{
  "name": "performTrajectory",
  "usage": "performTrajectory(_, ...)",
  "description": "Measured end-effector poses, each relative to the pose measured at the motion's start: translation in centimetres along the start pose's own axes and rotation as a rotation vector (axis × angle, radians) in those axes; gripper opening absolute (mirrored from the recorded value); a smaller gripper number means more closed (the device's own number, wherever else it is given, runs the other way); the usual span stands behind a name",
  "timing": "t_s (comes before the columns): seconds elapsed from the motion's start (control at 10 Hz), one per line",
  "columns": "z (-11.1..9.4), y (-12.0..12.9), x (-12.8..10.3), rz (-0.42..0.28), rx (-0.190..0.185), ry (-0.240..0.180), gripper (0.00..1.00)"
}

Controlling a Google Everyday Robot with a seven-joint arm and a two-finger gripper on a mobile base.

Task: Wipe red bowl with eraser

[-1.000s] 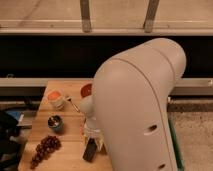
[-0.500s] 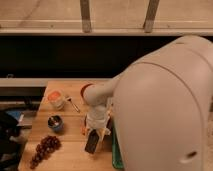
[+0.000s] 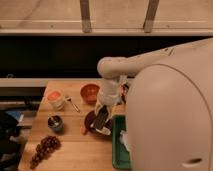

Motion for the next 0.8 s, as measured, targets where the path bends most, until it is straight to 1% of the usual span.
performTrajectory(0.1, -0.8, -0.1, -2.0, 0.038, -0.010, 0.006, 0.00)
performTrajectory(0.2, -1.4, -0.5, -4.2, 0.092, -0.028, 0.012, 0.00)
performTrajectory(0.3, -2.0, -1.2, -6.0, 0.162, -0.063, 0.008, 0.00)
performTrajectory(0.4, -2.9, -2.0, -7.3, 0.243, -0.118, -0.030, 0.00)
performTrajectory(0.5, -3.7, -2.4, -7.7, 0.282, -0.151, -0.077, 0.00)
performTrajectory(0.6, -4.7, -2.5, -7.8, 0.293, -0.178, -0.134, 0.00)
performTrajectory(0.7, -5.0, -2.5, -7.8, 0.292, -0.187, -0.155, 0.00)
performTrajectory(0.8, -5.1, -2.3, -7.8, 0.290, -0.190, -0.163, 0.00)
